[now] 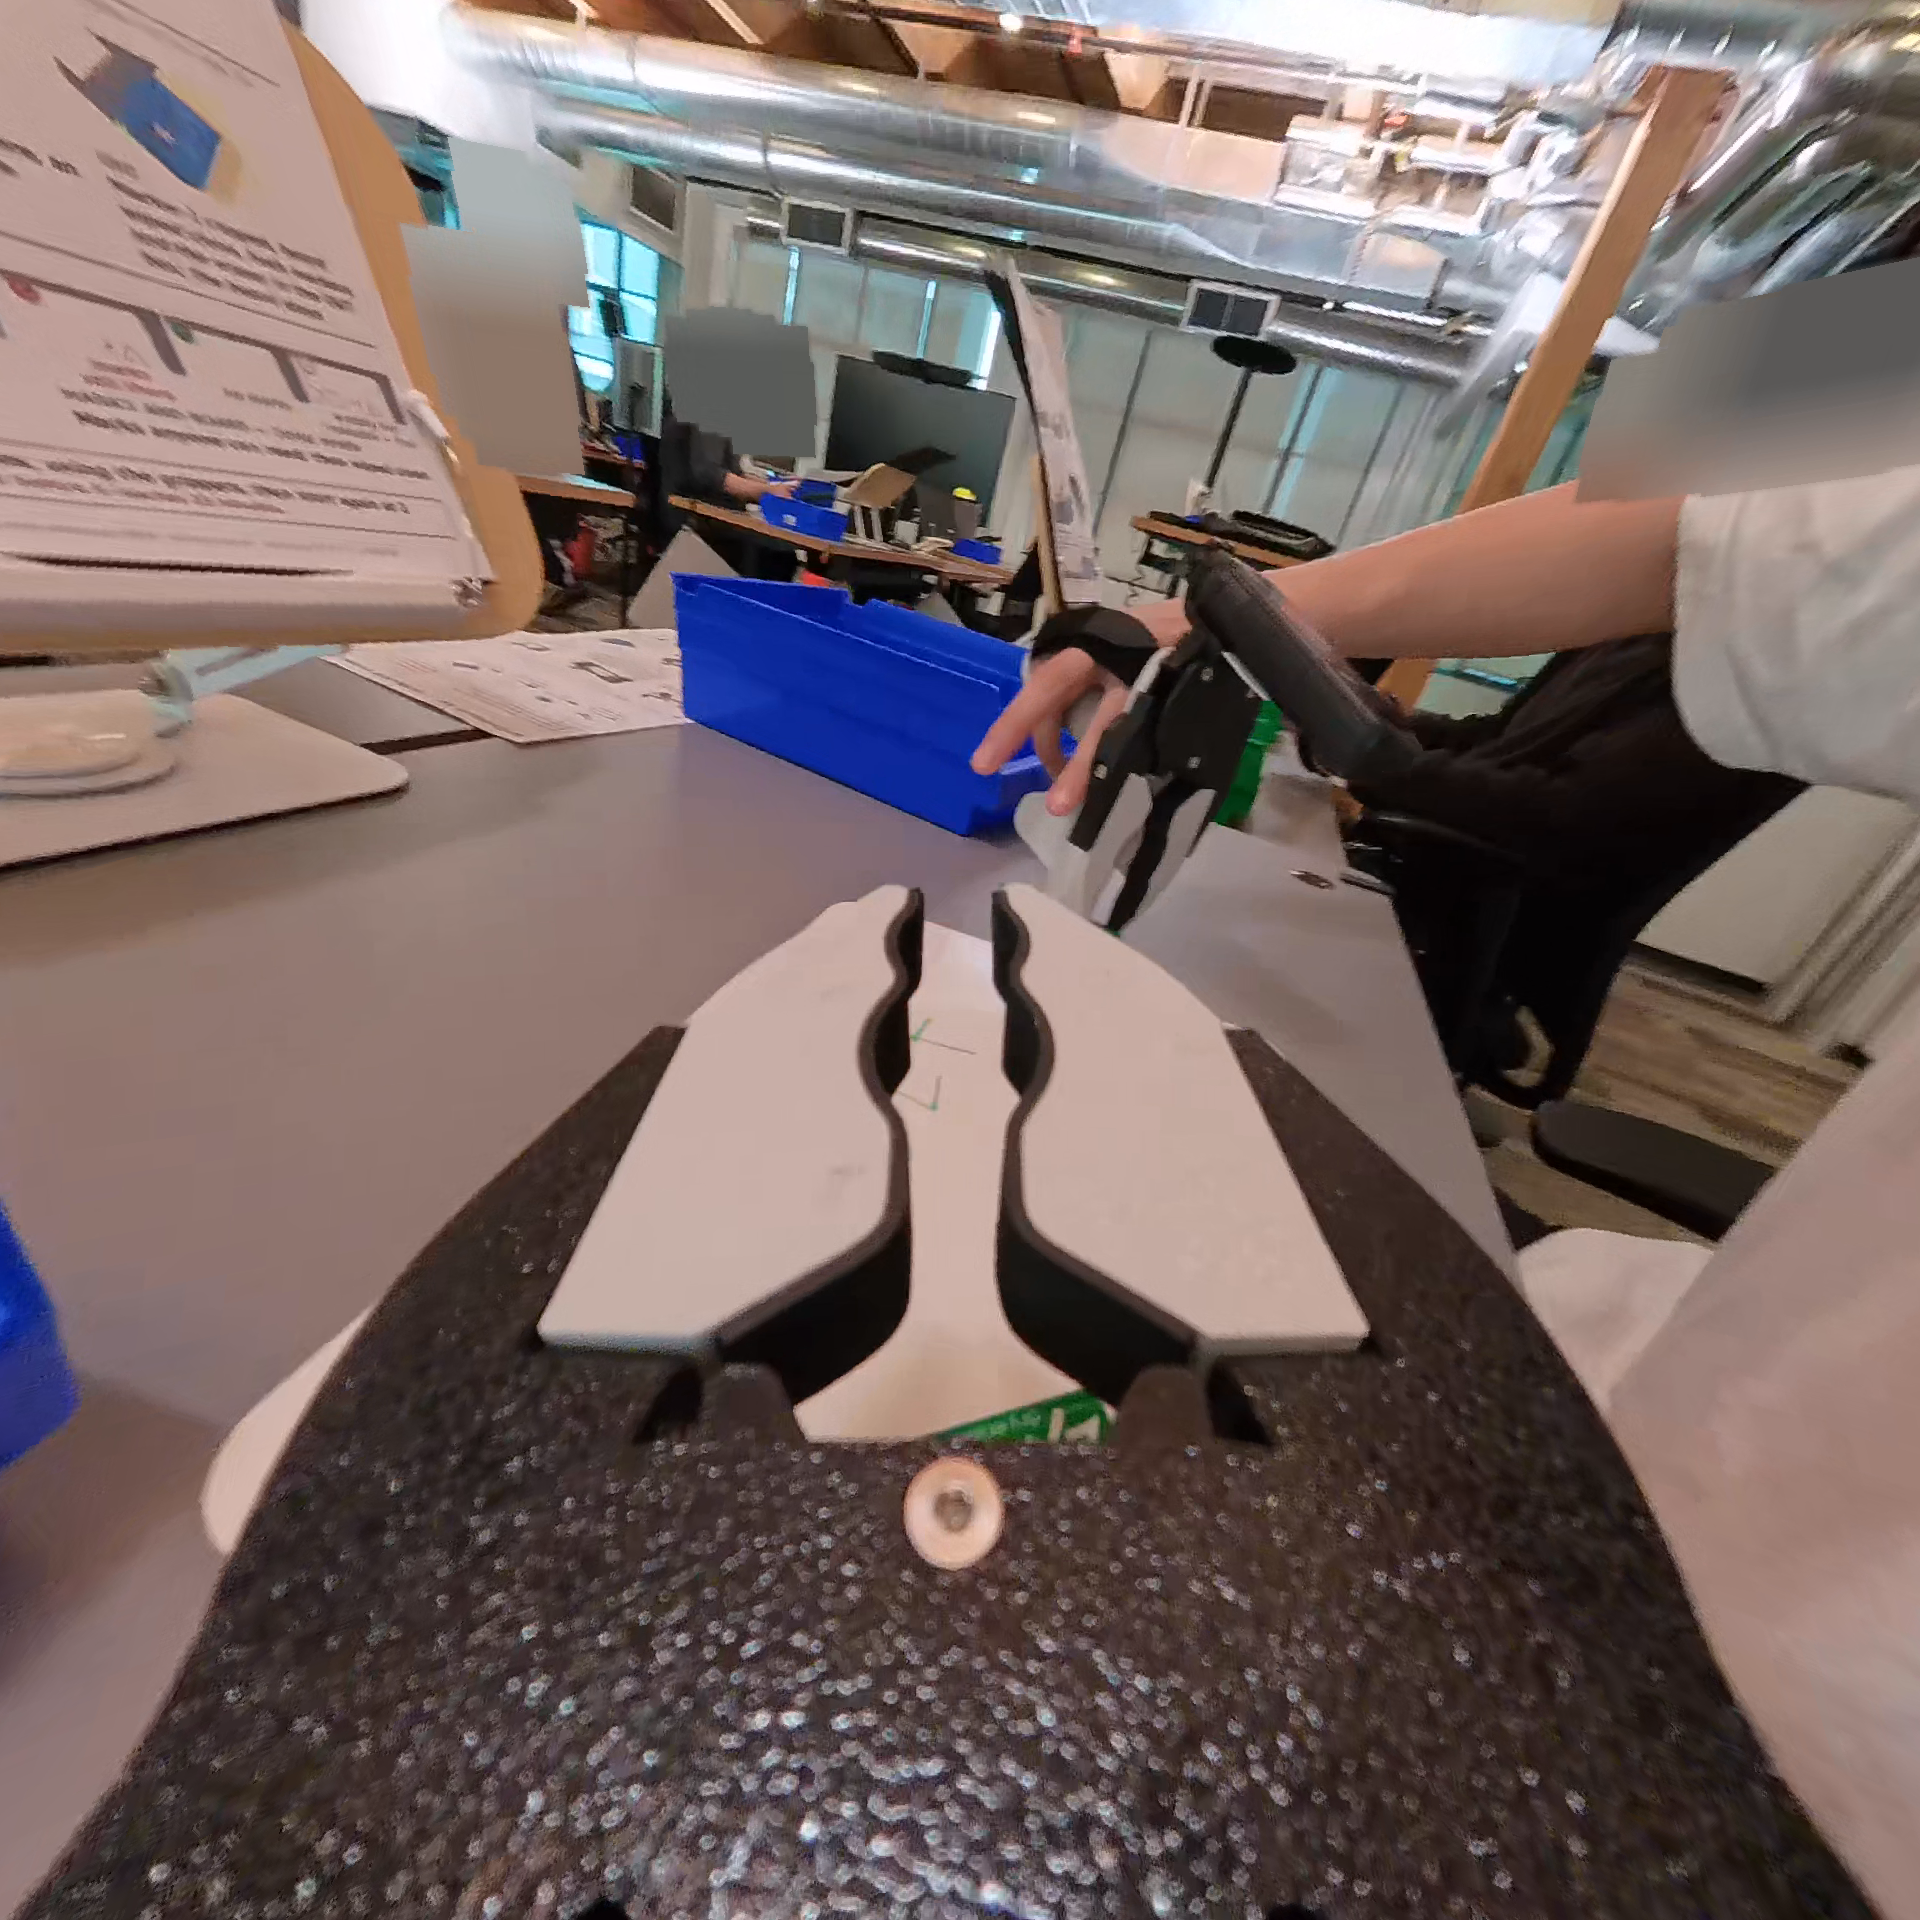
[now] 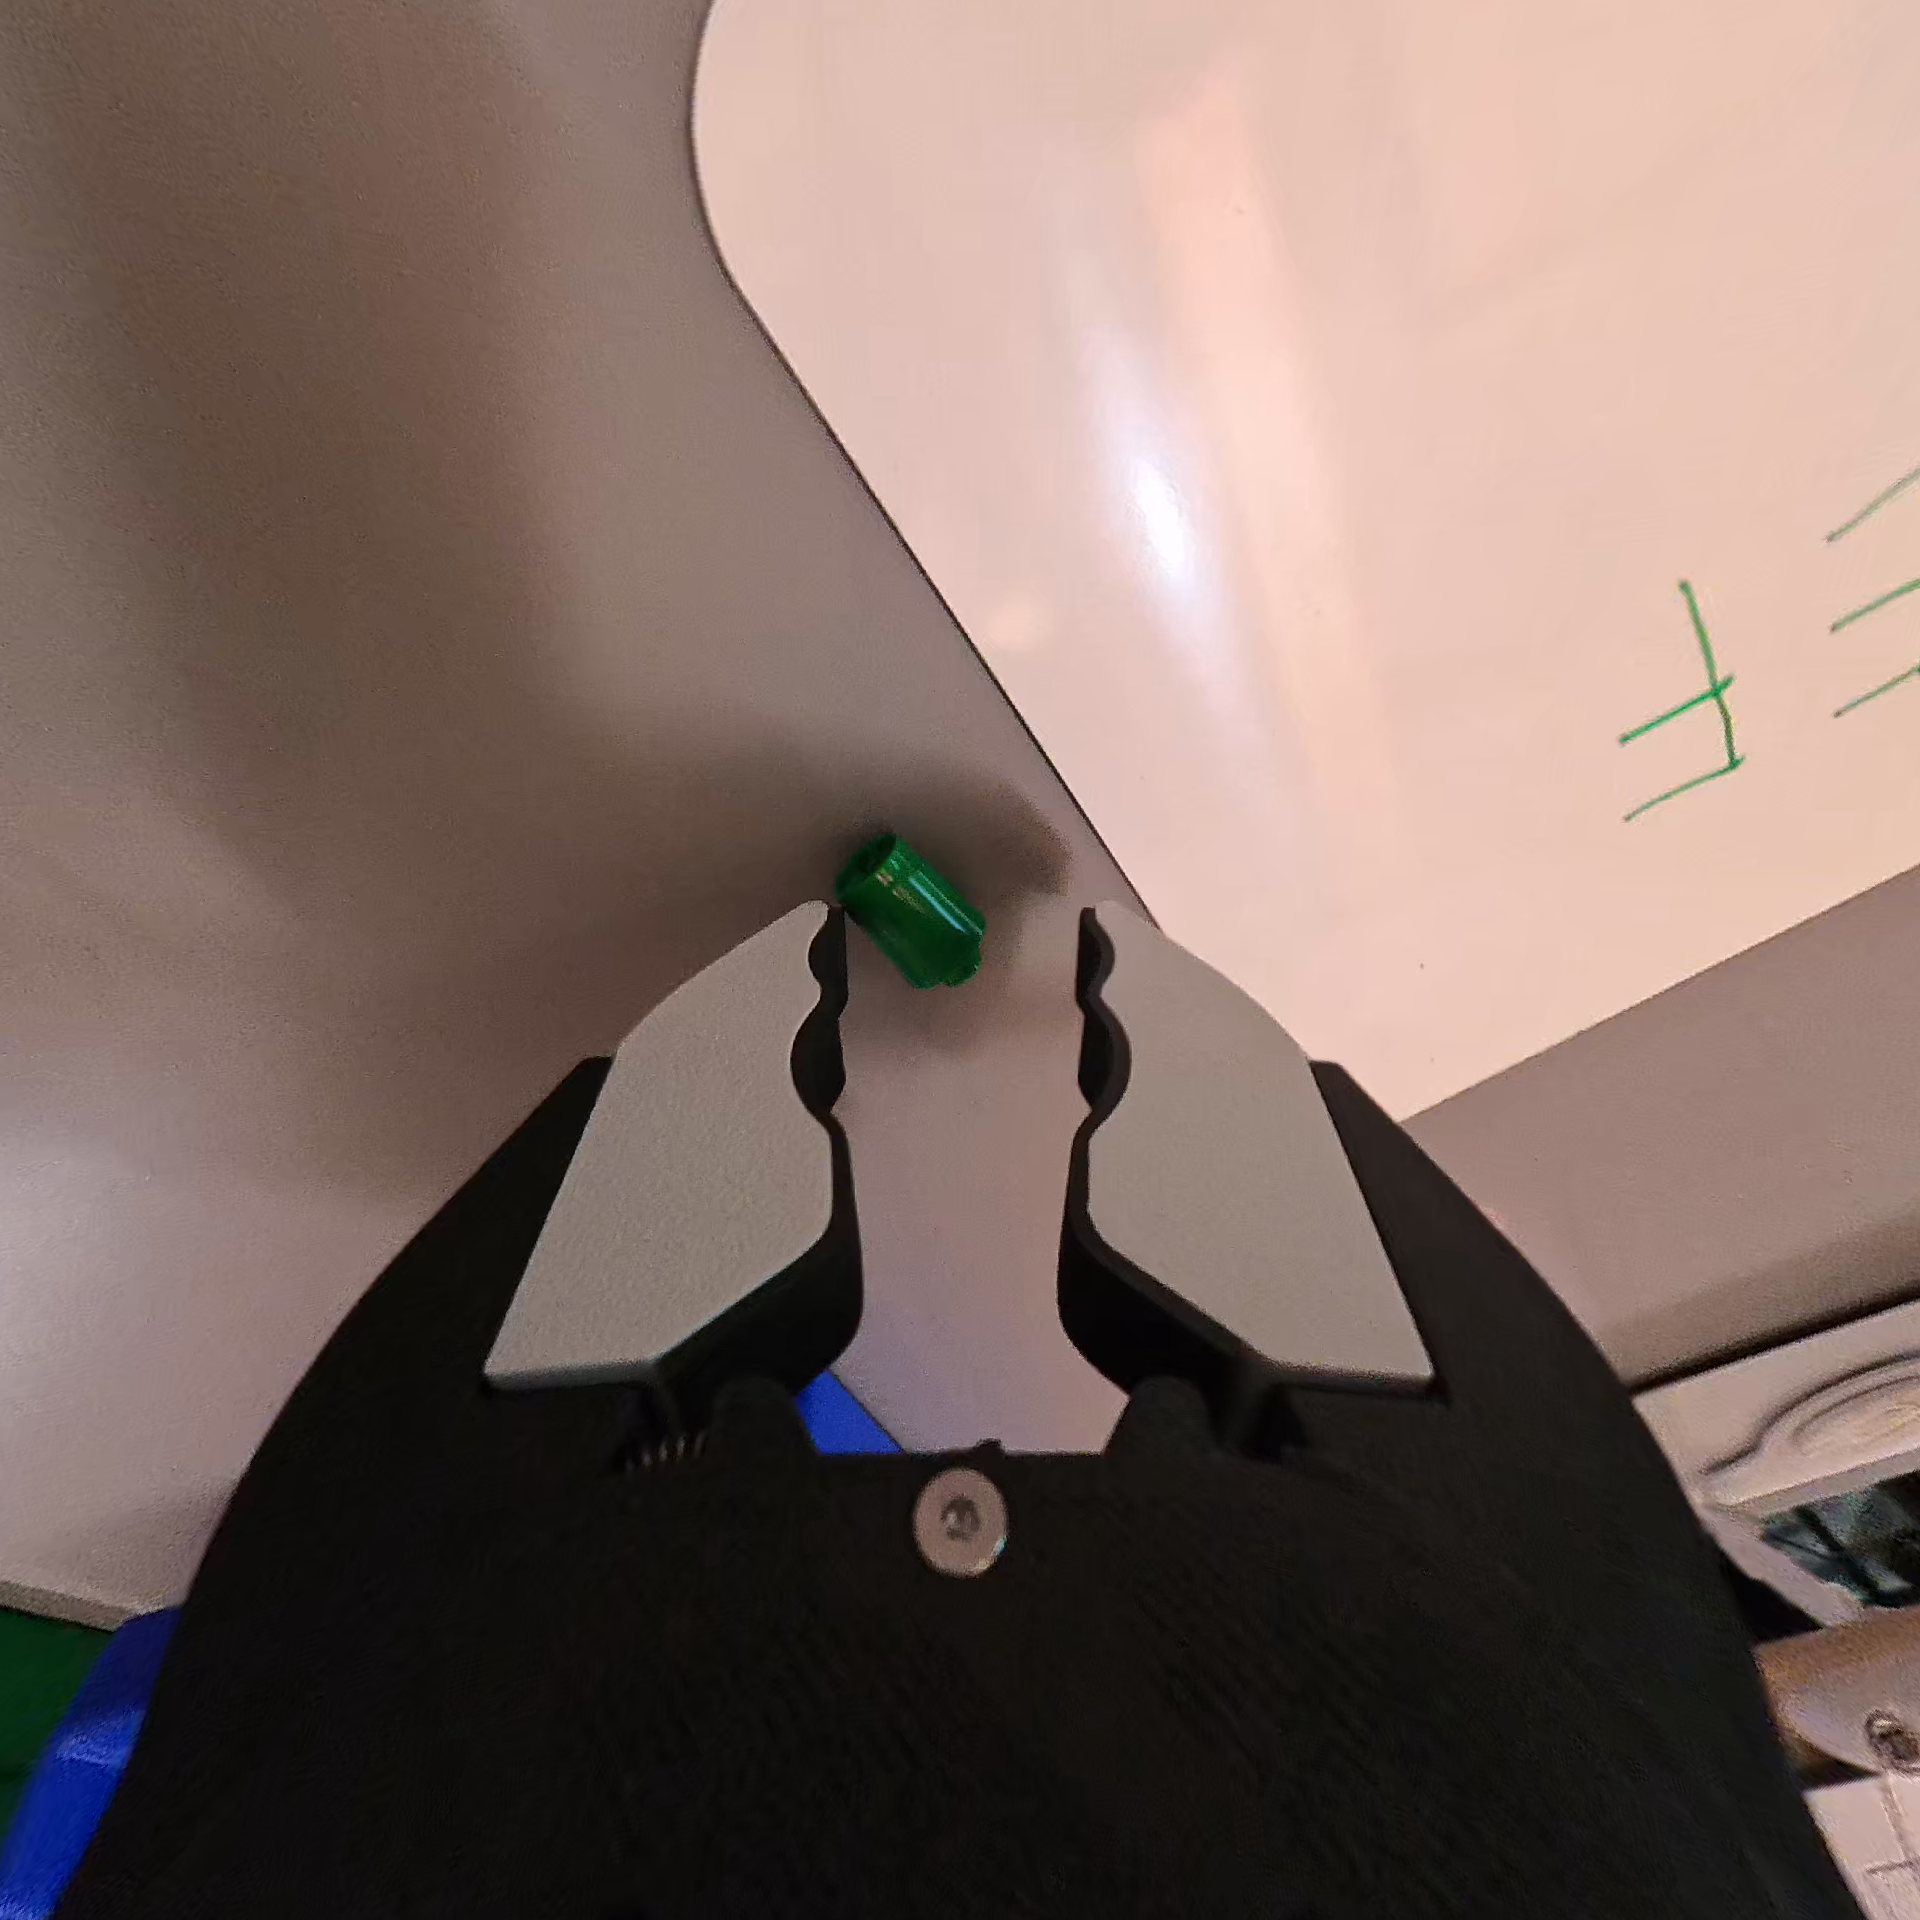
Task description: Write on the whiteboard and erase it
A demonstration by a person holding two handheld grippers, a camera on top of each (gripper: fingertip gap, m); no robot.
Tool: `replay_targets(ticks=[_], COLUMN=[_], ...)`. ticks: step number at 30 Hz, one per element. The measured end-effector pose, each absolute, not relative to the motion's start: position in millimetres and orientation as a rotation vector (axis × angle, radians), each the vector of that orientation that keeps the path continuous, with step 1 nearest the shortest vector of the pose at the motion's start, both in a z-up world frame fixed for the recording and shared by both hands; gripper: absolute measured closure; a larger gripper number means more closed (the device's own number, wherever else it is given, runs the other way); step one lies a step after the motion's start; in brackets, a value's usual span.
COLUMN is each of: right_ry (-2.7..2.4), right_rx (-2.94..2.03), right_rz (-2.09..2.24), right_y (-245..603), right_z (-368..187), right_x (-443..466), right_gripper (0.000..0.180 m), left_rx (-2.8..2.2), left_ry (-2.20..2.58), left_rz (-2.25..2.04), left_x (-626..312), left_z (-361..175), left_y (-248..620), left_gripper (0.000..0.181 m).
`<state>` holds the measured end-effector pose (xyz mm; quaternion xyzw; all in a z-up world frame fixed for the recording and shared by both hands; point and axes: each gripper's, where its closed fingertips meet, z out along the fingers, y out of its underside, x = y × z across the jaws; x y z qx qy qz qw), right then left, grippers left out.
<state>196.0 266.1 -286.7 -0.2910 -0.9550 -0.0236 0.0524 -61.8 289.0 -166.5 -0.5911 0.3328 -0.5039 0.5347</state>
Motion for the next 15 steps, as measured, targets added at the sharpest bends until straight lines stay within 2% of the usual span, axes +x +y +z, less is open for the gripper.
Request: replay_targets(ticks=[2, 7, 12, 15], right_ry=[-2.922, -2.987, -2.977, -2.967], right_rx=[-0.859, -0.959, -1.020, -1.102], right_rz=[-0.102, -0.081, -0.048, -0.009], right_y=[266.5, 266.2, 265.8, 265.3], right_z=[-291.4, -295.2, -295.6, -295.4], right_x=[197.2, 205.7, 205.7, 205.3], right_gripper=[0.138, 0.161, 0.161, 0.162], left_rx=[-1.404, -1.464, -1.504, -1.485], left_ry=[0.804, 1.010, 1.510, 1.834], left_rz=[-1.148, -1.027, -0.733, -0.752], left_x=[-66.8, -78.1, -95.2, -93.8], left_z=[-166.2, -182.6, -221.3, -247.4], left_y=[290.8, 280.8, 265.9, 258.2], left_gripper=[0.169, 0.147, 0.127, 0.127])
